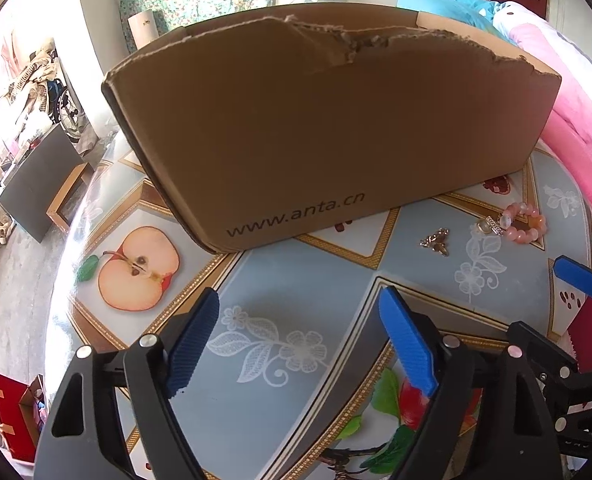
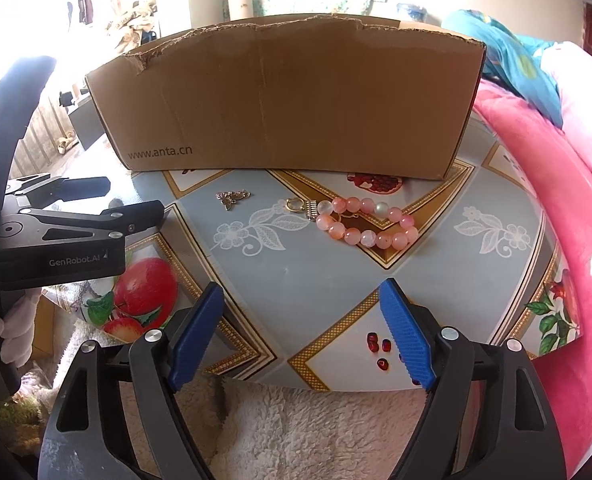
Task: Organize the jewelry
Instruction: 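Hover both grippers above the pink bead bracelet and small gold charms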
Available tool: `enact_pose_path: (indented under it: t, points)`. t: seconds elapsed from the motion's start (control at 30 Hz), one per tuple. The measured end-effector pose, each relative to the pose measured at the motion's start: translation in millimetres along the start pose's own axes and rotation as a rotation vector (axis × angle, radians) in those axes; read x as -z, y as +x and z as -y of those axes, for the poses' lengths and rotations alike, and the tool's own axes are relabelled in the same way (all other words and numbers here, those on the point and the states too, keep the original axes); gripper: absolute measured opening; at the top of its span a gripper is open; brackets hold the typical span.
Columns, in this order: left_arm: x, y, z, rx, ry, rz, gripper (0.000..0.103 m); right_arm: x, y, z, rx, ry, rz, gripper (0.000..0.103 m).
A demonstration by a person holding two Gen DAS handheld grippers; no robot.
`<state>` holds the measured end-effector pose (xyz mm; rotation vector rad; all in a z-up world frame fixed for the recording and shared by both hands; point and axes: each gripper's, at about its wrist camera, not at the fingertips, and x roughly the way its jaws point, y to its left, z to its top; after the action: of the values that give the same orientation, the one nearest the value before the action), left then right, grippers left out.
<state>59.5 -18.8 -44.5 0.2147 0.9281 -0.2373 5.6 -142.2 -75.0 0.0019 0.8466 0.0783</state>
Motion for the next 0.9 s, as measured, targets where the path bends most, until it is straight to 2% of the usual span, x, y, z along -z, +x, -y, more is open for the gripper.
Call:
enact_pose_path:
  t: [0.9]
  points:
    - [1.1,-7.1,8.7,-0.023,0.000,-0.006,0.082,1.2,8.2,1.3,0.044,0.025,0.009,0.093]
